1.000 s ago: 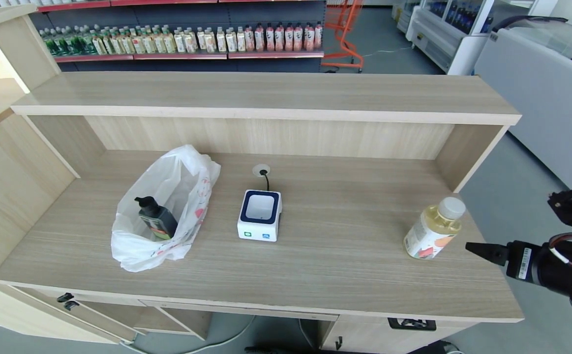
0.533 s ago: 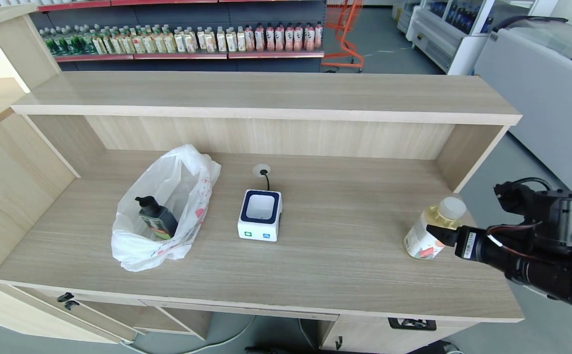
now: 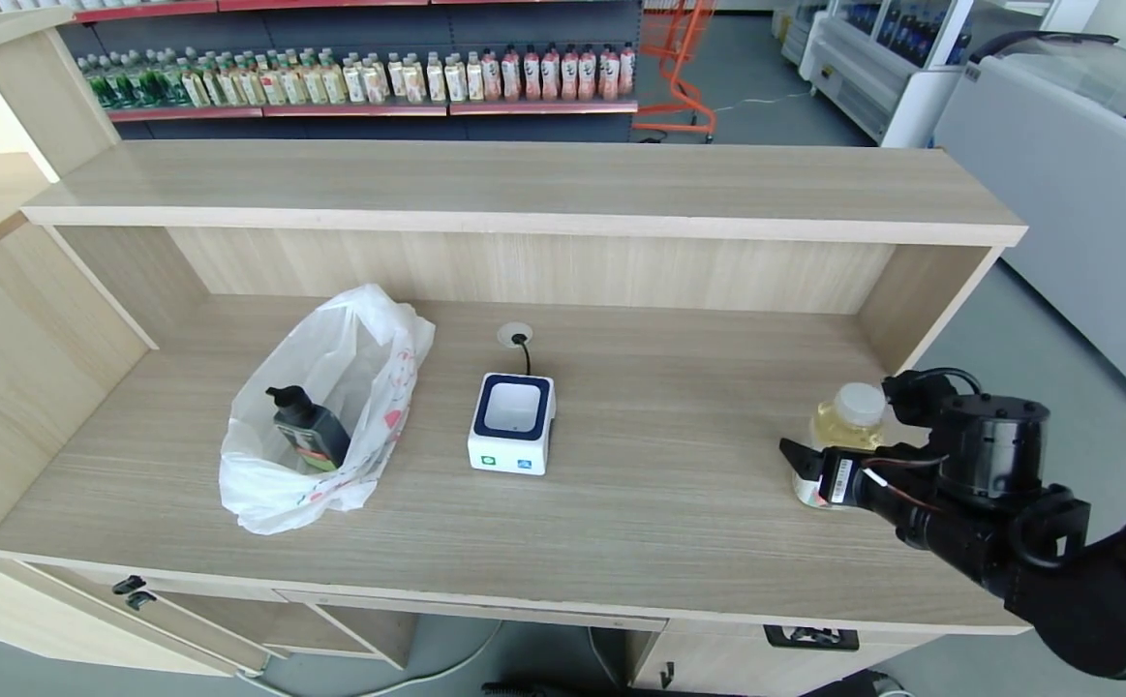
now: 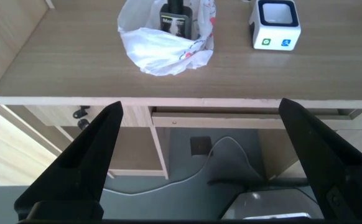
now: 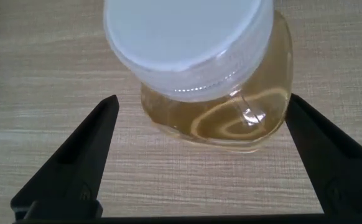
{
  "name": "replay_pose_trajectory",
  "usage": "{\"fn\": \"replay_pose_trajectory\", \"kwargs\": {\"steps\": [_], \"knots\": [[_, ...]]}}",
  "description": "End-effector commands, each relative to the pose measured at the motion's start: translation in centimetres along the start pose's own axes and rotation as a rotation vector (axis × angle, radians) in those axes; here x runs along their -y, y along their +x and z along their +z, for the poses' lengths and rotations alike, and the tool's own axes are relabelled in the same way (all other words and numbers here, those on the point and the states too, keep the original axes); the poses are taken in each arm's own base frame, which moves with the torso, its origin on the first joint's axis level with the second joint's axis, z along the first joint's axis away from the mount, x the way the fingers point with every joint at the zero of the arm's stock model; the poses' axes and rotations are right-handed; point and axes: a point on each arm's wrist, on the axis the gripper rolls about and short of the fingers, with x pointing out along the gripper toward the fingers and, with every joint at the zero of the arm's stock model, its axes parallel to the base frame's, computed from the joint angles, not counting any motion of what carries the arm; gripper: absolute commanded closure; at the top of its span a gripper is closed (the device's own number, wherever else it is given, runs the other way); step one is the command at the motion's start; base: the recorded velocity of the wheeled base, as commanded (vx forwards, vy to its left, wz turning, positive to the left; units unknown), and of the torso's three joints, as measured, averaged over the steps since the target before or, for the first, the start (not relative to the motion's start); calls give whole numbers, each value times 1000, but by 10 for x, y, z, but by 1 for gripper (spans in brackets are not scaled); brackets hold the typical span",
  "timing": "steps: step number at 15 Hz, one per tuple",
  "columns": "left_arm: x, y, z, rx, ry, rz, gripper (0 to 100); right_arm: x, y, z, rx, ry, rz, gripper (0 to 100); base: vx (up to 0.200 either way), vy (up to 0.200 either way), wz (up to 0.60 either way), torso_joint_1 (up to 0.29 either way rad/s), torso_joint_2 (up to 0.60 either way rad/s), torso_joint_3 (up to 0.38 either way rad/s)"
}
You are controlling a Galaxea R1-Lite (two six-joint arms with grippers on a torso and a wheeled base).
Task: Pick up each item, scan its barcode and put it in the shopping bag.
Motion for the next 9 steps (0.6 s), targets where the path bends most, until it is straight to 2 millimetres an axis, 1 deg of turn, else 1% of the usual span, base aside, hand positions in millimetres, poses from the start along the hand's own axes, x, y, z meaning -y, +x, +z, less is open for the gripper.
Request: {"fn": "replay_pose_trajectory", "kwargs": {"steps": [1,3,7,9], "knots": [[0,0,0,-1,0,0,0,0,12,-11,-25,-24,-5,0,0,0,0,0,0,0],[0,0,0,-1,0,0,0,-2,18,-8,6,-32,1,0,0,0,0,0,0,0],[0,0,0,-1,0,0,0,-3,21,-9,24,-68,8,0,0,0,0,0,0,0],[0,0,0,-1,0,0,0,-4,28,-6,52,-63,13,0,0,0,0,0,0,0]]}}
